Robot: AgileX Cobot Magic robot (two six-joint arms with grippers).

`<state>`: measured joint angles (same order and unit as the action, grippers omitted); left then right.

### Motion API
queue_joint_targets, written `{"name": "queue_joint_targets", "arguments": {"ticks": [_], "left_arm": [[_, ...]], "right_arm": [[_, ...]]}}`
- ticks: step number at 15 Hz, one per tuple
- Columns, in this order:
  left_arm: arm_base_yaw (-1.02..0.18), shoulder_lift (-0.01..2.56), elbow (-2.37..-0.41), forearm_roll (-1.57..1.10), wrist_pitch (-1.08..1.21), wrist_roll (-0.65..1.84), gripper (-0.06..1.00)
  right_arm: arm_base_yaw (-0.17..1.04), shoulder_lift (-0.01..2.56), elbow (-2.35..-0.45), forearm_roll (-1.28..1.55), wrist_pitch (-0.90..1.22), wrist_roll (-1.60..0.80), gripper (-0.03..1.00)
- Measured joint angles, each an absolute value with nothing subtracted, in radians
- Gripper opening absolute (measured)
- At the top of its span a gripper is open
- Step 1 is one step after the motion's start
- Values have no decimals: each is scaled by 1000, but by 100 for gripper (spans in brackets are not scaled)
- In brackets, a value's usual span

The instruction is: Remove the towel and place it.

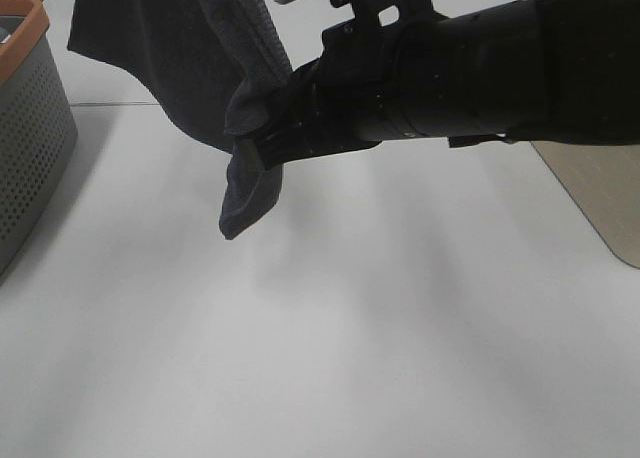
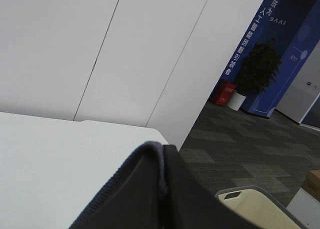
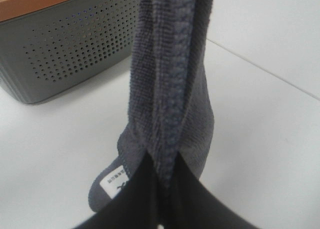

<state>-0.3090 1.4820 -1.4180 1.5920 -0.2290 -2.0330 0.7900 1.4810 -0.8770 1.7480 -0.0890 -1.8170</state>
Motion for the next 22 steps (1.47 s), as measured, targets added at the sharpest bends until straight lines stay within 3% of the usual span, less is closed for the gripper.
{"name": "queue_joint_targets", "arguments": {"ticks": [4,8,11,12,16,22], "left_arm": [[-309,1481,-1402,1623,-193,-2033,0],[-309,1481,-1402,1620,-199,-2039,0],[-309,1502,-1402,1595,-246,-2051,0],[-309,1559,-1402,1553,-318,-2051,0],[-309,1620,-1402,1532,-337,-2033,0],[-326,1740,-1402,1491,-373,-2030,0]], "right_arm": [[671,1322,-826,1748,-51,-1857,2],[571,1303,-814,1744,160,-1849,2],[567,1449,-824,1649,200,-1785,2],[567,1610,-879,1641,204,-1778,2],[567,1848,-999,1641,234,-1777,2],[567,1954,-1054,1635,235,-1779,2]]}}
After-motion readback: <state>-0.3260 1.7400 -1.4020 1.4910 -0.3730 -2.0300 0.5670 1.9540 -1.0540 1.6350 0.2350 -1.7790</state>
